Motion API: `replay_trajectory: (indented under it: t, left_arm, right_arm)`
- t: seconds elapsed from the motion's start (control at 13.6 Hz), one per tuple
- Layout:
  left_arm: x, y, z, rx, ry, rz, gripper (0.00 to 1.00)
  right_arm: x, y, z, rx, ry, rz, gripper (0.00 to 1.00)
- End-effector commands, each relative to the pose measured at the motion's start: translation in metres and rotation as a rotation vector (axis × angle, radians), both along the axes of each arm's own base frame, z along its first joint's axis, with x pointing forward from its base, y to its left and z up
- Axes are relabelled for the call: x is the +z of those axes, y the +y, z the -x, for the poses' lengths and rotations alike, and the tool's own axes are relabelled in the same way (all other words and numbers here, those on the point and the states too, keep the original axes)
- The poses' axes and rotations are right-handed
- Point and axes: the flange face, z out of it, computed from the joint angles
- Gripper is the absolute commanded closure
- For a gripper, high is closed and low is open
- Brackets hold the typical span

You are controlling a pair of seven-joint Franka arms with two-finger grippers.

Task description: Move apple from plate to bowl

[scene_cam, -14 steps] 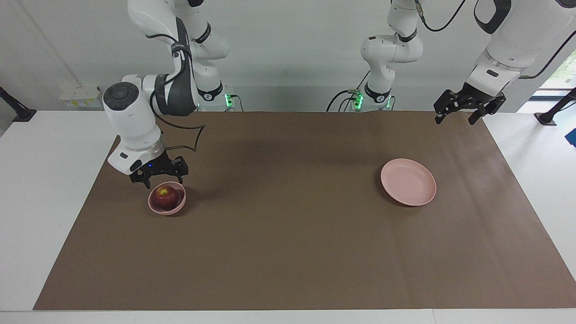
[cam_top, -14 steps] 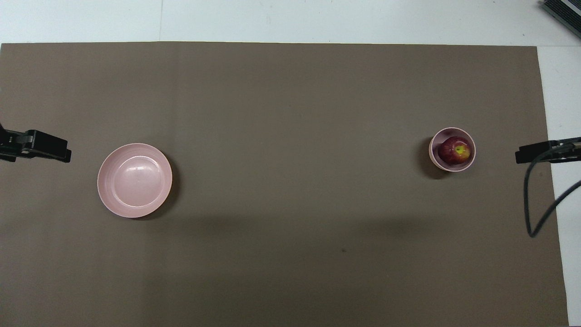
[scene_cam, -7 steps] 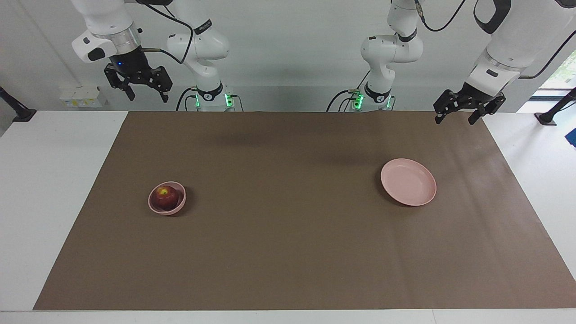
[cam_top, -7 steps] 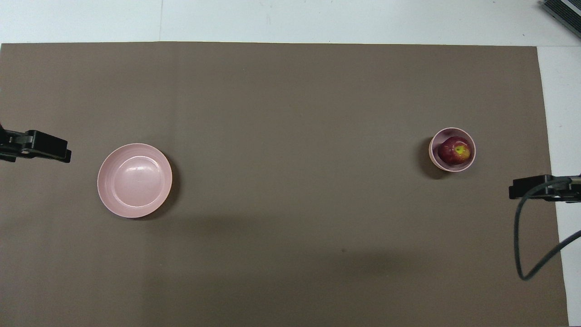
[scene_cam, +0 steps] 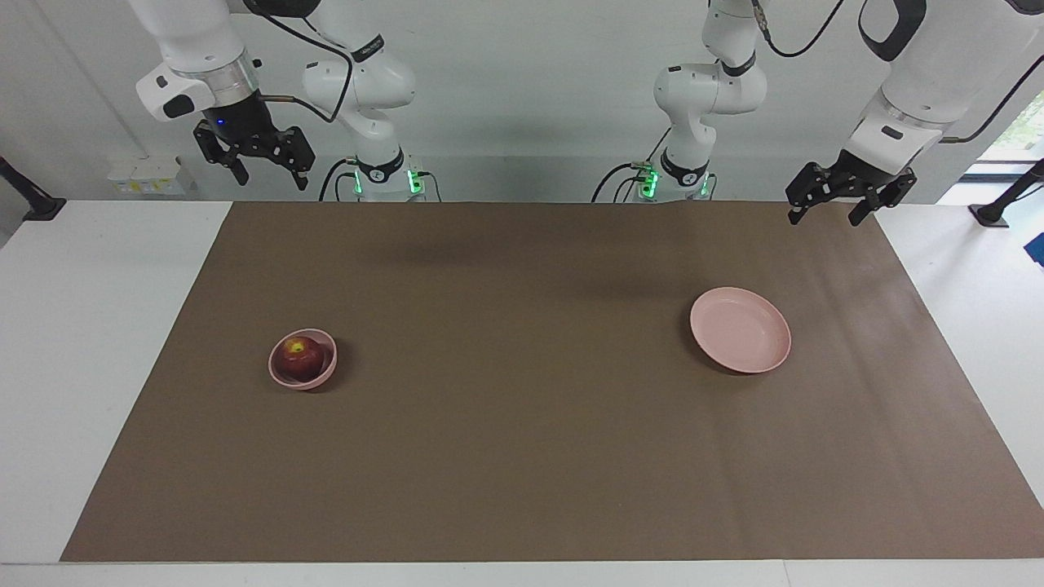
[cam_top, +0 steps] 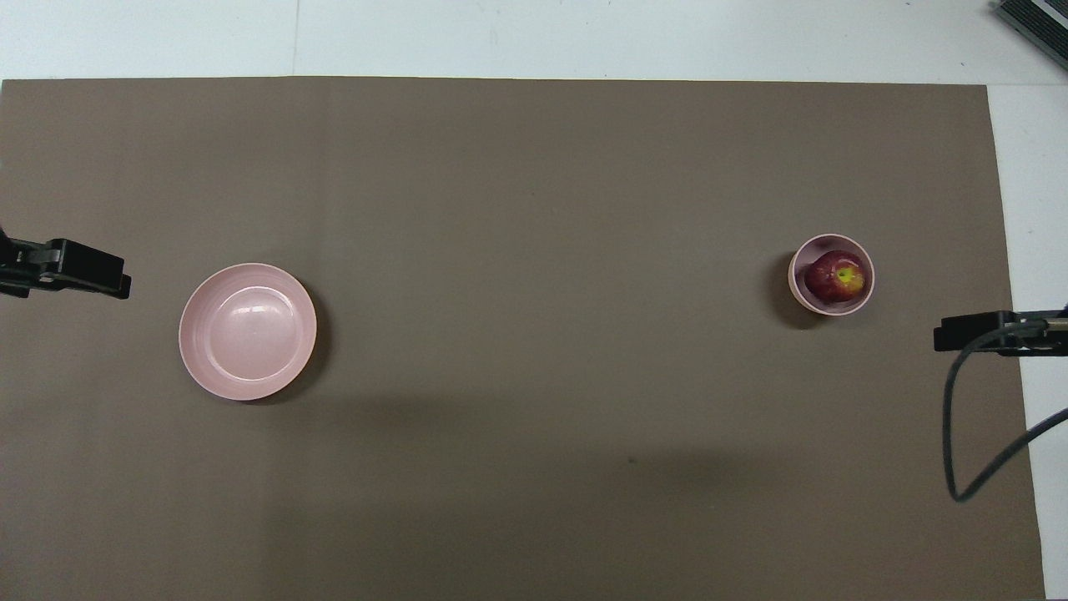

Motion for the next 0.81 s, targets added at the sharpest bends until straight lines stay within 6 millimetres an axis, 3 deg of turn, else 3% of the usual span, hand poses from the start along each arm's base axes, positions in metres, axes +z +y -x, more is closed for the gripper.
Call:
replay_trajectory:
  t: [0.0,0.15,0.74]
  left_arm:
    - [0.001,0.003,0.008,0.0,0.005,-0.016,0.0]
    - [0.001,0.003,0.008,0.0,0.005,-0.016,0.0]
    - [0.001,0.003,0.008,0.0,0.005,-0.016,0.0]
  right_arm:
    - [-0.006,-0.001,-0.013,0.046,-0.008,-0.02,0.0]
    - [0.008,-0.004,-0.035,0.036,0.033,-0.017,0.0]
    - [0.006,-0.007,-0.034,0.024,0.004,-0.014,0.0]
